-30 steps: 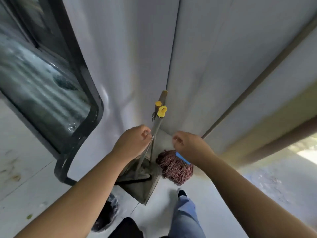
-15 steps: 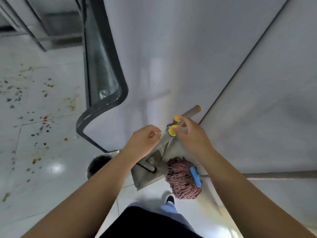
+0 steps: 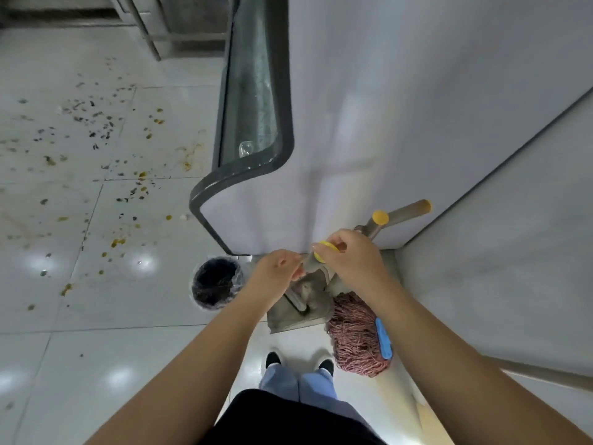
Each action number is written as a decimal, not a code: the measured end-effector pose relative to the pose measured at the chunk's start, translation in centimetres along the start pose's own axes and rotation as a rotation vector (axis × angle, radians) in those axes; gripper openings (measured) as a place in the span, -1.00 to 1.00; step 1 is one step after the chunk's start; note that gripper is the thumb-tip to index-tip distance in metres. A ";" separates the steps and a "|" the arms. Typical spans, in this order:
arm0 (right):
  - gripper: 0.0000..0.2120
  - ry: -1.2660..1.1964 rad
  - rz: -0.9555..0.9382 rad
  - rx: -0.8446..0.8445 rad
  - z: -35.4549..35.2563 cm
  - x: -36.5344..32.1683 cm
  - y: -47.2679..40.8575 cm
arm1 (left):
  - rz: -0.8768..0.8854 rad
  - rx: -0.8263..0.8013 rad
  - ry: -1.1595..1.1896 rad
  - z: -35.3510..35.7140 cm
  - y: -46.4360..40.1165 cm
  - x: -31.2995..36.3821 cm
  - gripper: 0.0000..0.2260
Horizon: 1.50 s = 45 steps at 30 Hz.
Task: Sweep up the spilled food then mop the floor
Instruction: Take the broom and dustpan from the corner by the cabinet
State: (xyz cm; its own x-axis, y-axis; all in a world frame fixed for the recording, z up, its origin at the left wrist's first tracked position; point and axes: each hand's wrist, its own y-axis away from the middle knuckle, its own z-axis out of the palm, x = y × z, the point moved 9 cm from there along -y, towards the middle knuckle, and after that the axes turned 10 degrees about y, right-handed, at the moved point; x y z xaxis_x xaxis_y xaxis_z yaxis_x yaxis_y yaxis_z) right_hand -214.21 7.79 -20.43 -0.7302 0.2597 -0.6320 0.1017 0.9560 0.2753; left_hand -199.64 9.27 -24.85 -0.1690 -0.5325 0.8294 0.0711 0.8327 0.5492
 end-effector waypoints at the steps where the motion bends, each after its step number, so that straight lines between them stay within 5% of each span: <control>1: -0.80 -0.104 0.035 -0.021 0.7 0.3 0.2 | -0.021 0.028 0.046 -0.7 0.5 -0.6 -0.80; 8: -0.76 -0.746 0.421 -0.319 8.0 2.6 3.7 | -0.216 0.045 0.368 -0.9 3.7 -5.0 -0.77; 12: -0.62 -0.825 0.492 -0.445 10.4 2.9 5.7 | -0.346 -0.013 0.534 0.0 5.7 -7.5 -0.72; 20: -0.36 -1.042 0.737 -0.709 16.0 1.2 8.7 | -0.377 -0.063 0.509 -2.0 7.8 -10.3 -0.69; 25: -0.69 -0.862 0.853 -0.609 19.3 2.6 10.1 | -0.348 -0.036 0.460 -4.8 10.2 -12.7 -0.68; 28: -0.75 -0.972 0.937 -0.589 22.8 3.1 11.7 | -0.367 -0.009 0.453 -6.8 12.2 -15.3 -0.68; 38: -0.75 -1.235 0.848 -0.451 26.9 3.6 18.7 | -0.434 -0.002 0.415 -9.9 16.8 -21.9 -0.70; 45: -0.80 -1.035 0.854 -0.434 24.7 6.3 25.0 | -0.416 -0.056 0.402 -9.4 18.6 -23.3 -0.70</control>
State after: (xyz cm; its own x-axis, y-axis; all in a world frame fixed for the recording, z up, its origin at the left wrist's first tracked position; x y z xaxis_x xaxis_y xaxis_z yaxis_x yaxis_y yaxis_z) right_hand -199.53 36.71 -35.41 0.2892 0.8928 -0.3453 -0.0976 0.3864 0.9172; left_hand -185.15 35.71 -32.96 0.1921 -0.8381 0.5106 0.1325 0.5377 0.8327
